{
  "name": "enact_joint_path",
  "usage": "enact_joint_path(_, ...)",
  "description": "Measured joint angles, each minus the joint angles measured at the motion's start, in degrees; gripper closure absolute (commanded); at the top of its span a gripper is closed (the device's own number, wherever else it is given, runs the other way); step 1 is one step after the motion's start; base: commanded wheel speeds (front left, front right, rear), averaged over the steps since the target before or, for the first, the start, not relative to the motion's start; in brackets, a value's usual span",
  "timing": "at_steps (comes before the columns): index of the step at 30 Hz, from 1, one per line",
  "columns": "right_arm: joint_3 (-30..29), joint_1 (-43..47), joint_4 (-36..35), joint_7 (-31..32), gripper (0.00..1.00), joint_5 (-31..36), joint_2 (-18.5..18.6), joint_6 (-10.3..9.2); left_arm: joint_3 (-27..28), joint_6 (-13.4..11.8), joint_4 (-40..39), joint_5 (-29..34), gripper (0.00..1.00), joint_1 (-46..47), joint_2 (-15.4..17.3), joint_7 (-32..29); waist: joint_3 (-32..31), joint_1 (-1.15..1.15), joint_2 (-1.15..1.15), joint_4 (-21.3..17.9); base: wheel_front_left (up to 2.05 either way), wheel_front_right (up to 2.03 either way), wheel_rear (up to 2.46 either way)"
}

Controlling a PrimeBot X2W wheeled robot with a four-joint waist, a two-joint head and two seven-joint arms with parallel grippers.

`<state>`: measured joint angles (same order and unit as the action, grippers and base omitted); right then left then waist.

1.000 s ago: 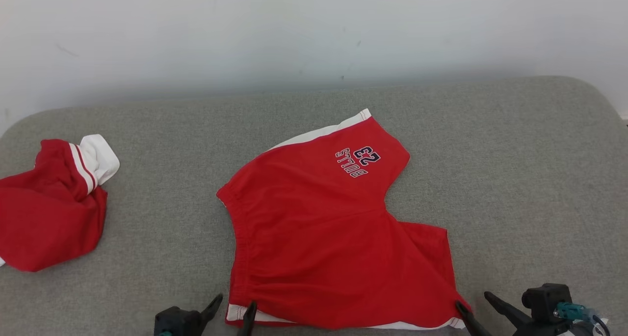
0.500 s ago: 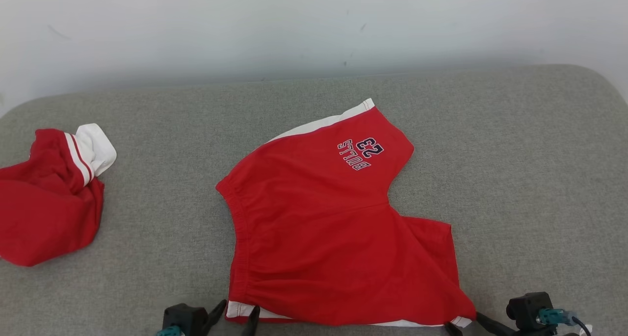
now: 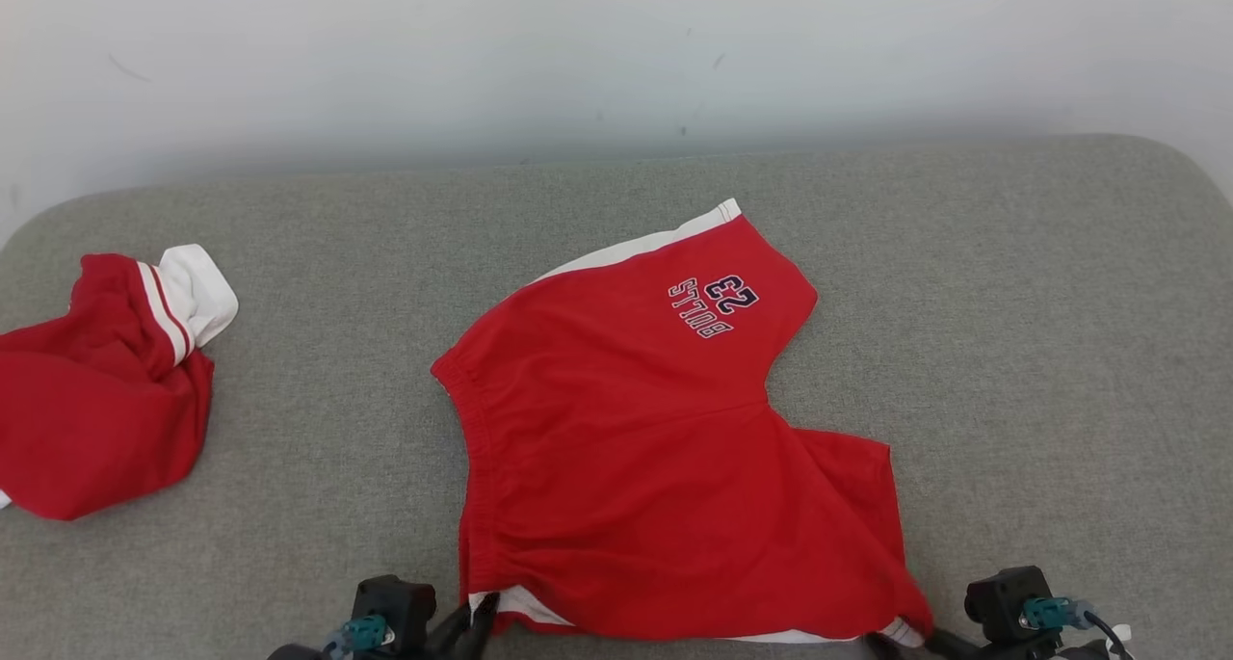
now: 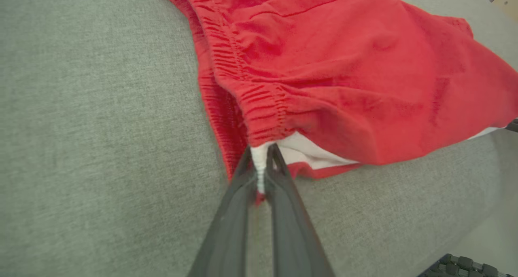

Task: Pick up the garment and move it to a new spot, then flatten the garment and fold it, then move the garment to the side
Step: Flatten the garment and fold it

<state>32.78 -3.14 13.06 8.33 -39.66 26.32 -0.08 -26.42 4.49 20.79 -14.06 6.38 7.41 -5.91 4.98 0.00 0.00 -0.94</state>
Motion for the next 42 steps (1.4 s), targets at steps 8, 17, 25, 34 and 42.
enact_joint_path(8, -1.4, -0.6, 0.1, -1.4, 1.00, -1.1, -0.3, 0.63, 0.6, 0.0, 0.4, -0.1, 1.00, 0.3, 0.0, 1.9, -0.3, 0.00, 0.00, 0.1, 0.00, 0.00, 0.00)
enact_joint_path(17, -7.9, -0.7, -3.2, -4.9, 1.00, -6.9, 2.1, 3.15, 2.4, 0.1, -4.4, -2.0, 1.00, -0.8, 1.0, 3.8, -0.8, 0.00, 0.00, 0.2, 0.00, 0.00, 0.00)
enact_joint_path(25, -10.8, -1.8, -6.3, -5.1, 1.00, -10.7, 3.9, 4.75, 3.2, 1.1, -9.2, -4.3, 1.00, -0.6, 1.5, 3.4, 0.0, 0.00, 0.00, 0.8, 0.00, 0.00, 0.00)
enact_joint_path(34, -12.1, -16.9, -5.1, 2.4, 1.00, -14.5, 6.3, 6.16, 5.0, 2.2, -9.6, -9.3, 1.00, 10.3, 2.4, -0.8, 2.8, 0.00, 0.00, 1.7, 0.00, 0.00, 0.00)
enact_joint_path(42, -9.2, -35.6, 2.3, 10.5, 1.00, -14.2, 4.7, 6.62, 5.2, 2.6, -4.9, -12.2, 1.00, 20.4, 2.0, -5.2, 7.4, 0.01, 0.00, 2.7, 0.00, 0.00, 0.00)
